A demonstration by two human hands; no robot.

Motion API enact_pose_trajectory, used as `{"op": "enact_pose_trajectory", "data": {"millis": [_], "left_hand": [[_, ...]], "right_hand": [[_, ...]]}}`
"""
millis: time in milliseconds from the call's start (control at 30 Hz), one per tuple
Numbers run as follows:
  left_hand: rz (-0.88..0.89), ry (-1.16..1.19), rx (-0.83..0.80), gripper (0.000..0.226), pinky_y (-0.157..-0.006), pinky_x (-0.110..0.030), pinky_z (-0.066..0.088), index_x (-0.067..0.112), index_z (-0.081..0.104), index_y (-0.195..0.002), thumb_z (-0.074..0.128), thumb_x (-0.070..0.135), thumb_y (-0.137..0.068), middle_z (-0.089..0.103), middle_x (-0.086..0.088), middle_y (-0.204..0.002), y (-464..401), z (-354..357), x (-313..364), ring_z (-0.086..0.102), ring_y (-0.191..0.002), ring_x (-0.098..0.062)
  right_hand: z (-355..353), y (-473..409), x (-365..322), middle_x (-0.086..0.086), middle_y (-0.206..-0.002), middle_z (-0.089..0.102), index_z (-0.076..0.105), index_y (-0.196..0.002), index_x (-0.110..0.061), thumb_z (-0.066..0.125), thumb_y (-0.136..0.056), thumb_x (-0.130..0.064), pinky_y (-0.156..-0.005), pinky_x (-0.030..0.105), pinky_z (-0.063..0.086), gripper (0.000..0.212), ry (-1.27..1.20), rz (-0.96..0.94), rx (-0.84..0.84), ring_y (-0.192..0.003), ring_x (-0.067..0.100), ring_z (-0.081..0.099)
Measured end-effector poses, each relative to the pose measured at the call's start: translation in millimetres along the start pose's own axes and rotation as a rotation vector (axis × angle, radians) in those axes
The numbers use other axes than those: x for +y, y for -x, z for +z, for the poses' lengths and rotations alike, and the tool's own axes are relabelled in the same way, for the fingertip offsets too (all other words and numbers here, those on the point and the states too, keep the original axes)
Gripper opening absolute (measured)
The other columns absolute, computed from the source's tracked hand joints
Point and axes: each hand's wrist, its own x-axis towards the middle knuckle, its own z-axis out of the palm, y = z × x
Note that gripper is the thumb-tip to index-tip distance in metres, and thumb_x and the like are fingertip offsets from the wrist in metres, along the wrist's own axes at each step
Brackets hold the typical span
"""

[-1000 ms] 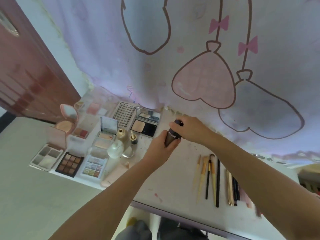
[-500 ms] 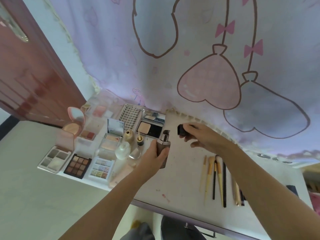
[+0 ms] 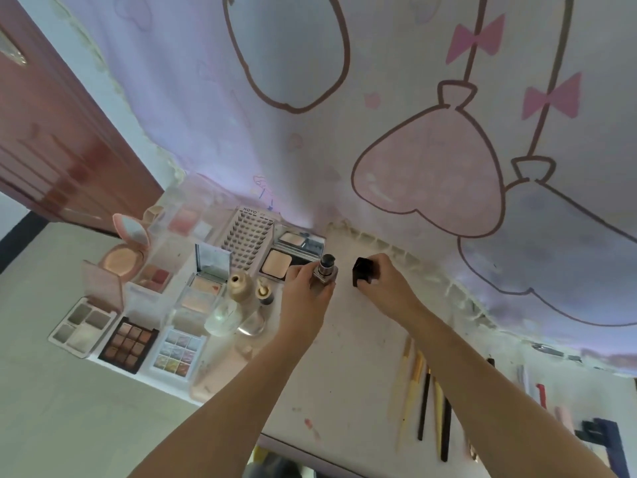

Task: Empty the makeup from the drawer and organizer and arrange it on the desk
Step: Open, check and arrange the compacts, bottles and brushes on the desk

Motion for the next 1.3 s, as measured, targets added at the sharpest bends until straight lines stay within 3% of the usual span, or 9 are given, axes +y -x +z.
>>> {"op": "enact_pose_trajectory", "data": {"millis": [233,367,567,667,733,833,1033,1167,1300], "left_hand": [[0.076,-0.155,0.177,0.016,-0.082,-0.031,0.043,0.016,0.06,-0.095,0.066,0.027,-0.085,0.046,0.016,-0.084,-10,15,-9,0.046,-0.087,-0.012],[0.115,-0.227,0.195,0.02,-0.083,-0.033,0.043,0.013,0.059,-0.097,0.065,0.029,-0.086,0.049,0.009,-0.089,-14,23,-12,0.047,-0.089,-0.015],[0.081,-0.274,0.209,0.036,-0.088,-0.03,0.041,0.015,0.054,-0.114,0.065,0.033,-0.086,0.054,0.002,-0.105,-11,25,-17,0.045,-0.1,-0.015],[0.06,-0.26,0.239,0.037,-0.088,-0.032,0.043,0.011,0.051,-0.114,0.068,0.021,-0.082,0.051,0.001,-0.103,13,20,-16,0.046,-0.098,-0.018],[0.023,-0.259,0.178,0.03,-0.084,-0.029,0.043,0.012,0.051,-0.112,0.064,0.019,-0.085,0.049,0.004,-0.097,39,23,-16,0.046,-0.092,-0.015],[0.061,-0.303,-0.101,0.011,-0.078,-0.03,0.045,0.018,0.052,-0.102,0.055,0.022,-0.092,0.051,0.007,-0.085,73,41,-21,0.049,-0.082,-0.014],[0.279,-0.748,-0.512,0.027,-0.084,-0.033,0.039,0.016,0.054,-0.102,0.038,0.036,-0.098,0.062,-0.002,-0.098,88,93,-15,0.057,-0.093,-0.022],[0.354,-0.967,-0.571,0.029,-0.083,-0.033,0.037,0.013,0.051,-0.11,0.037,0.036,-0.098,0.062,-0.006,-0.108,81,106,-11,0.057,-0.1,-0.024],[0.34,-1.031,-0.569,0.023,-0.085,-0.033,0.035,0.012,0.052,-0.11,0.038,0.025,-0.097,0.061,-0.006,-0.11,77,101,-8,0.055,-0.104,-0.025]], "right_hand": [[21,-50,6,0.005,-0.109,0.057,0.053,-0.111,-0.016,0.064,-0.083,-0.019,-0.084,0.035,0.048,0.031,0.098,-0.159,0.07,-0.101,0.022,0.055],[27,-58,15,0.008,-0.109,0.057,0.051,-0.111,-0.012,0.065,-0.082,-0.016,-0.082,0.036,0.046,0.032,0.175,-0.188,0.076,-0.101,0.025,0.052],[1,-42,11,0.01,-0.133,0.042,0.029,-0.143,-0.015,0.065,-0.086,-0.02,-0.099,0.032,0.04,0.067,0.071,-0.079,-0.091,-0.121,0.021,0.045],[-33,-15,17,0.006,-0.127,0.051,0.043,-0.136,-0.014,0.059,-0.091,-0.02,-0.091,0.022,0.041,0.048,0.087,-0.049,-0.092,-0.117,0.017,0.05],[-53,10,25,0.003,-0.113,0.059,0.056,-0.123,-0.014,0.055,-0.093,-0.018,-0.077,0.016,0.043,0.03,0.063,0.008,-0.046,-0.101,0.014,0.058],[-65,50,39,0.001,-0.097,0.063,0.063,-0.105,-0.016,0.051,-0.094,-0.016,-0.062,0.015,0.042,0.017,0.099,0.113,0.003,-0.079,0.009,0.057],[-28,121,76,0.004,-0.09,0.065,0.062,-0.095,-0.014,0.046,-0.093,-0.024,-0.085,0.035,0.047,0.019,0.417,0.293,-0.055,-0.086,0.022,0.061],[0,137,81,0.008,-0.093,0.067,0.059,-0.099,-0.009,0.043,-0.097,-0.031,-0.061,0.027,0.042,0.027,0.455,0.365,0.032,-0.083,0.024,0.063],[12,133,72,0.006,-0.087,0.06,0.053,-0.098,-0.009,0.042,-0.098,-0.033,-0.056,0.026,0.037,0.027,0.501,0.412,0.061,-0.081,0.024,0.06]]}}
